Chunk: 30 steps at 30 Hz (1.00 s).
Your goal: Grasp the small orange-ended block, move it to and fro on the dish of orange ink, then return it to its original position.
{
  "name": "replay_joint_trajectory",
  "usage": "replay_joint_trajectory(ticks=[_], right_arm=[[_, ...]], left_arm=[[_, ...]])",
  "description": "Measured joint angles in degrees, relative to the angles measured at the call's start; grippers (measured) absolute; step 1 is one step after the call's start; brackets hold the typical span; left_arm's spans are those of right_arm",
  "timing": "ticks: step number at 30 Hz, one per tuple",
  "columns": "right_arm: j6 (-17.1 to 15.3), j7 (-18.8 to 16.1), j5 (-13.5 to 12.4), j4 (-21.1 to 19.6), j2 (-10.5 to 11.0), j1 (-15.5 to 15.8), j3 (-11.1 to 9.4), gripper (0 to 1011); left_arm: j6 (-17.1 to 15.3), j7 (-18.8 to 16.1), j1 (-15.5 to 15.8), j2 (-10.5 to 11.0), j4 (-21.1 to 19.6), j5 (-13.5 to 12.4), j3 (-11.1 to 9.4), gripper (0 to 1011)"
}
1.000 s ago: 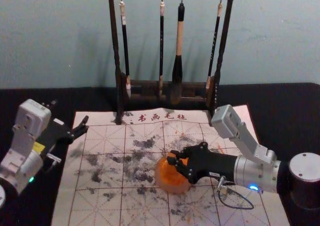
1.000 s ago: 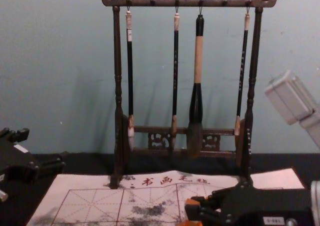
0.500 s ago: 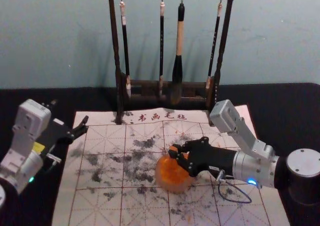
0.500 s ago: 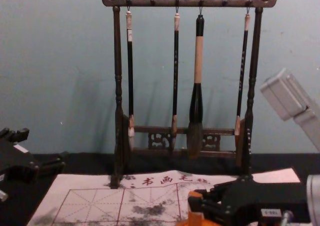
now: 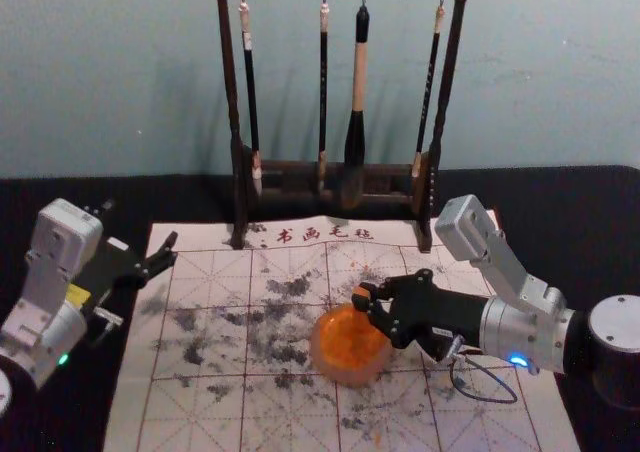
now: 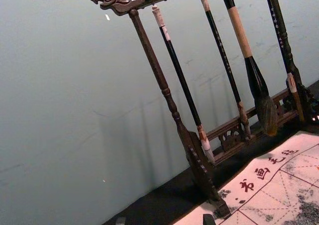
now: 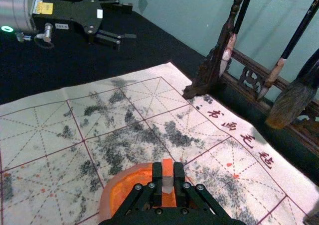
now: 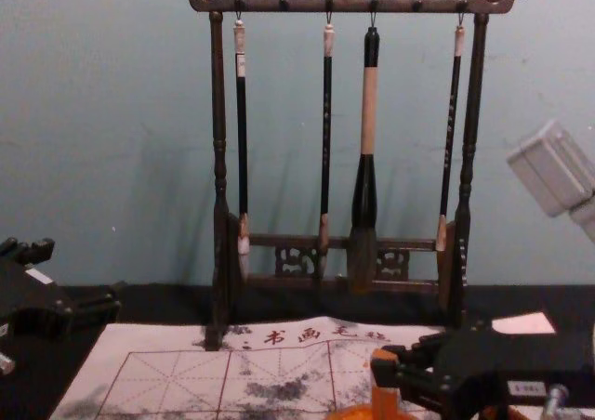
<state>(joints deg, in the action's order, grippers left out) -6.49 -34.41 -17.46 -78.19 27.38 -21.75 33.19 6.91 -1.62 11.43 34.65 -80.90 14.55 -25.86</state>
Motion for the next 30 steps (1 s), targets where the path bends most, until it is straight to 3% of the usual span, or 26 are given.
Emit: replay_joint_trajectory(ticks=[15,30], right_arm=[[-0.3,-2.3,-1.0,-4.8,3.1,2.7,0.2,92],[-0.1,-3.0,-0.3,-3.4,1.2,0.4,2.6,92]], left_arm=[[0.0,0.0,0.0,0.0,0.0,0.0,0.0,1001],[0.0,0.0,0.0,0.0,0.0,0.0,0.0,1001]])
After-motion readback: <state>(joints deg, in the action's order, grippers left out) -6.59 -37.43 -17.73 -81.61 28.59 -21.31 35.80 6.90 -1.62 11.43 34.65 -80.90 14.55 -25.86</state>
